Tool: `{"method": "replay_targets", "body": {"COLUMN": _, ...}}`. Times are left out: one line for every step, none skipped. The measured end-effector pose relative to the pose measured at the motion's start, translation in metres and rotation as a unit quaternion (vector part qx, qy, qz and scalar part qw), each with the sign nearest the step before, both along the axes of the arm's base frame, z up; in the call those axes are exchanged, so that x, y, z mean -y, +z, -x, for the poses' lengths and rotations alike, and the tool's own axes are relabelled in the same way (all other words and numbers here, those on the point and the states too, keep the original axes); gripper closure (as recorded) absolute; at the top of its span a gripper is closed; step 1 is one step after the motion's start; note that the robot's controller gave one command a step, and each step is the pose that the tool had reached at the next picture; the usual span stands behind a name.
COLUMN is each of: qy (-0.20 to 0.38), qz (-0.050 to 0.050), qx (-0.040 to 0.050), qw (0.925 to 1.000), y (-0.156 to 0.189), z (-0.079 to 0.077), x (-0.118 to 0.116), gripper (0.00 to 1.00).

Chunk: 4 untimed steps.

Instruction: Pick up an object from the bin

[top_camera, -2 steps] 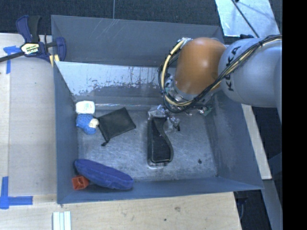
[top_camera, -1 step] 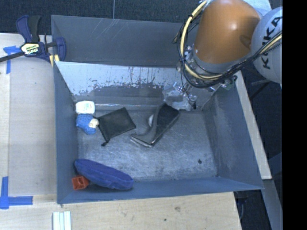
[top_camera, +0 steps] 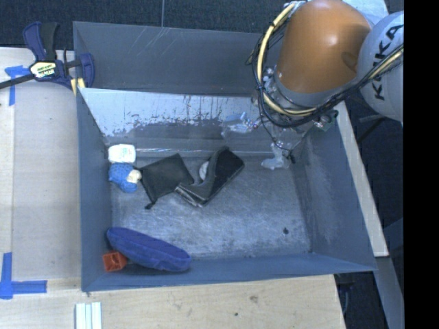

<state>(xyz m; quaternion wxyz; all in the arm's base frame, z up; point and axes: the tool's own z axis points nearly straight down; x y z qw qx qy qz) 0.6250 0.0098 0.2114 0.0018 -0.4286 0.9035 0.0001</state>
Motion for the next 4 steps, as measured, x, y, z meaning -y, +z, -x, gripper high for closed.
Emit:
{"method": "replay_targets", "body": {"qy": -0.015, "qz": -0.001, "qx": -0.0038, "qw": 0.9999, "y": -0.097, "z": 0.003, "x": -0.036, "gripper": 0.00}}
{"method": "replay_targets", "body": {"qy": 0.019, "qz": 0.000, "qx": -0.0021, "qw": 0.9998, "y": -0.143, "z": 0.001, "x": -0.029, "gripper": 0.00}}
{"method": "replay_targets", "body": {"qy": 0.019, "qz": -0.001, "qx": 0.0010, "qw": 0.9998, "y": -0.140, "z": -0.001, "x": -0.030, "gripper": 1.00}}
{"method": "replay_targets", "body": {"qy": 0.217, "qz": 0.001, "qx": 0.0004, "qw": 0.9761, "y": 0.033, "z": 0.006, "x": -0.001, "gripper": 1.00}}
